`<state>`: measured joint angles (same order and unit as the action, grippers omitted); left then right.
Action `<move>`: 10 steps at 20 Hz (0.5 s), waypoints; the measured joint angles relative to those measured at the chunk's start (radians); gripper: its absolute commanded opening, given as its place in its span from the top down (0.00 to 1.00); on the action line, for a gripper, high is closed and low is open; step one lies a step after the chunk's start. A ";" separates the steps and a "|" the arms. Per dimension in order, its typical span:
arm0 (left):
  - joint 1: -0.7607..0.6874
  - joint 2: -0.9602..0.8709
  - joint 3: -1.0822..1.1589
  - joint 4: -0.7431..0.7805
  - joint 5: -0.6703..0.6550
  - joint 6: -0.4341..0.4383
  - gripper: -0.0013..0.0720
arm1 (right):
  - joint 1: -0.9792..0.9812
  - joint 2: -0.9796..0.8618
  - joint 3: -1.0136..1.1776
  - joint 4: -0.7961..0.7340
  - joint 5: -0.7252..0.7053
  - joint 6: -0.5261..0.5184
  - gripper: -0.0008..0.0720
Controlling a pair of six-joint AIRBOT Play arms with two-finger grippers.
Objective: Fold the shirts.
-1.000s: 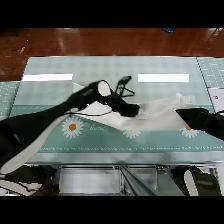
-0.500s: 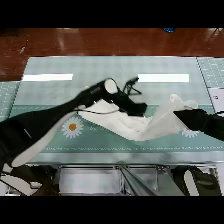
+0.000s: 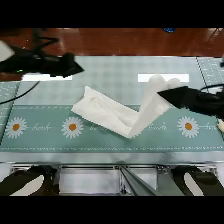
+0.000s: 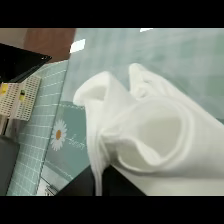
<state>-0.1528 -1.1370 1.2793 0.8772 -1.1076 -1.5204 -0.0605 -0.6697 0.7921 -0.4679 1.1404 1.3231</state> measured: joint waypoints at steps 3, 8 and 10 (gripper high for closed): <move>0.082 0.274 -0.145 0.077 -0.006 -0.001 0.95 | 0.211 -0.166 0.089 0.022 -0.134 -0.037 0.96; 0.123 0.664 -0.386 0.117 -0.010 -0.069 0.95 | 0.502 -0.523 0.322 0.038 -0.322 -0.074 0.96; 0.128 0.758 -0.453 0.125 -0.033 -0.095 0.95 | 0.571 -0.659 0.420 0.039 -0.359 -0.079 0.96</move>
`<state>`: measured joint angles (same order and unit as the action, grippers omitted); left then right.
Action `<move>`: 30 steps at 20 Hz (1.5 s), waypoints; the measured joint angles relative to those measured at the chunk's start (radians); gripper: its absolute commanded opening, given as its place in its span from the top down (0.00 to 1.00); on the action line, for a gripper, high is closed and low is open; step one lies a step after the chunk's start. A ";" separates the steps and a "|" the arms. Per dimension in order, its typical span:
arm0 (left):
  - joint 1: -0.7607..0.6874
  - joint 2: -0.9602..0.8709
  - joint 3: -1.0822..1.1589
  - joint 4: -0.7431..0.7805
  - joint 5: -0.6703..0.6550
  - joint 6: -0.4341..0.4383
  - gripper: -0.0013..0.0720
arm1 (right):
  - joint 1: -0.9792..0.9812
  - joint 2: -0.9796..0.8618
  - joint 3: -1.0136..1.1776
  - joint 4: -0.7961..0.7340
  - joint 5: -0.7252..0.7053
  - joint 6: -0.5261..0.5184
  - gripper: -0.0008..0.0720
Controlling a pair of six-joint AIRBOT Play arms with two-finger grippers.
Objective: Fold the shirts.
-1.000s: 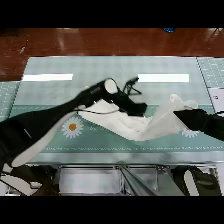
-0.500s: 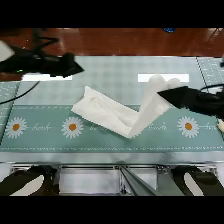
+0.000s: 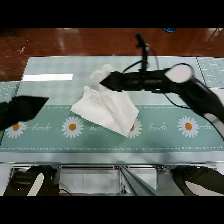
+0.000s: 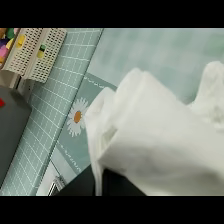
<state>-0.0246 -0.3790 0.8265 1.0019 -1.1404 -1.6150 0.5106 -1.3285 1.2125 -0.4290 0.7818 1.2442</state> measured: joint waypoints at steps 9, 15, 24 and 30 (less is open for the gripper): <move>0.005 0.090 -0.146 0.009 -0.089 -0.031 0.95 | 0.108 -0.344 0.188 0.018 -0.032 0.028 0.43; 0.005 0.077 -0.175 0.114 -0.096 -0.034 0.95 | -0.055 -0.215 0.194 -0.169 0.253 0.140 0.43; 0.005 0.073 -0.183 0.178 -0.090 -0.034 0.95 | -0.212 0.385 -0.462 -0.892 0.159 0.713 0.43; 0.005 0.072 -0.198 0.182 -0.080 -0.034 0.95 | -0.219 0.321 -0.733 -0.496 -0.129 0.581 0.43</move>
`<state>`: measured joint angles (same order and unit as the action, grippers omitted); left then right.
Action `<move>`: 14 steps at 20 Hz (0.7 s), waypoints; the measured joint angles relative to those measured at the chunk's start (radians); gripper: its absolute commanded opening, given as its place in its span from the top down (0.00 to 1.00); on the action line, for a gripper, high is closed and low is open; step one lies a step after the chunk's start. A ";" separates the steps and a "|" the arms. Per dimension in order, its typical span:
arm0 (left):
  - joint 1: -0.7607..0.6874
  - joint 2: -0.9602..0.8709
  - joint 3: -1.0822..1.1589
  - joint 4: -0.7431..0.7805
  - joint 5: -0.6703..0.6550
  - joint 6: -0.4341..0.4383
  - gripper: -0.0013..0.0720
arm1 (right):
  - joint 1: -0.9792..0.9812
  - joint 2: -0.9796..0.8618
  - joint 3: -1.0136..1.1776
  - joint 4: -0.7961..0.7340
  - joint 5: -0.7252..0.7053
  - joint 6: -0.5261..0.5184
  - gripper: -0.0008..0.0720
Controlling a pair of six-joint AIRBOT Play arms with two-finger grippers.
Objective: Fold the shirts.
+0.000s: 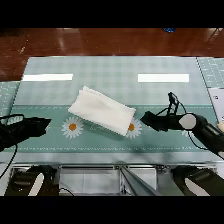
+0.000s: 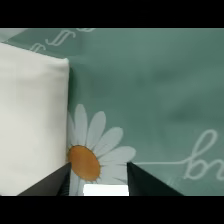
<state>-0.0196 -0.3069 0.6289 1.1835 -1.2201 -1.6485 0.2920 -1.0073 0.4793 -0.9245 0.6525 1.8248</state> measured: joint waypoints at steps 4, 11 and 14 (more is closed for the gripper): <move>0.000 0.000 -0.002 0.000 0.005 0.000 0.95 | -0.001 -0.174 0.031 0.321 -0.020 -0.262 0.43; 0.000 -0.004 -0.002 -0.001 0.007 0.000 0.95 | -0.001 -0.406 0.190 0.614 0.134 -0.557 0.96; 0.000 -0.014 -0.002 -0.001 0.008 0.000 0.95 | -0.002 -0.435 0.319 0.620 0.208 -0.621 0.96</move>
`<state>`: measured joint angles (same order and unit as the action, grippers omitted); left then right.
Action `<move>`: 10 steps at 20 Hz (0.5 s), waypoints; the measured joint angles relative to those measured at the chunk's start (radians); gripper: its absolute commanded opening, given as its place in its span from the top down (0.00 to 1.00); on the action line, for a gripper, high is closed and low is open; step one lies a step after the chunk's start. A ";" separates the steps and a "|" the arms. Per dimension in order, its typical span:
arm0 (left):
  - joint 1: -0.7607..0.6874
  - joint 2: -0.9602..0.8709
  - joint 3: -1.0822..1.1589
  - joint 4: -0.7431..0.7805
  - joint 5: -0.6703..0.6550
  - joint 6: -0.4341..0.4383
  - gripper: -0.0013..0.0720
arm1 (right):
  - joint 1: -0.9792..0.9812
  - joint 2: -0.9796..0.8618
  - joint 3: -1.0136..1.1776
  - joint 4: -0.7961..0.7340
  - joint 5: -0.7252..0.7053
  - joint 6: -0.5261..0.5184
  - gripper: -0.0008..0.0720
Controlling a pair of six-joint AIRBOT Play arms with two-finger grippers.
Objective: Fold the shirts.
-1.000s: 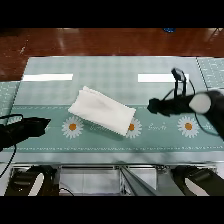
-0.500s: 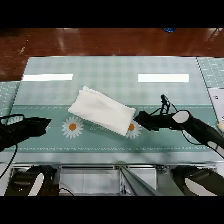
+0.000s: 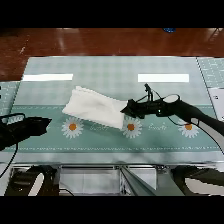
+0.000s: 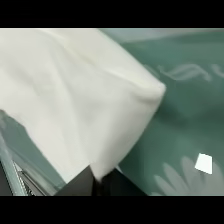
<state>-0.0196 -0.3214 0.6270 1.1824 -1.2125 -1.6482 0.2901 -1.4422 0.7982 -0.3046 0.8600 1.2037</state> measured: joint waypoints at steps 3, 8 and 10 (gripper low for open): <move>0.000 -0.017 0.000 0.000 0.000 0.000 0.95 | 0.000 -0.010 0.216 -0.122 0.070 0.047 0.96; 0.000 -0.035 0.000 0.000 0.009 0.000 0.95 | -0.026 -0.016 0.659 -0.445 0.215 0.245 0.96; 0.000 -0.036 0.000 -0.001 0.017 0.000 0.95 | -0.068 -0.016 0.799 -0.522 0.278 0.303 0.96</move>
<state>-0.0196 -0.3576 0.6266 1.1816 -1.1957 -1.6482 0.2222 -1.4578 1.5974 -0.8265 1.1381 1.5063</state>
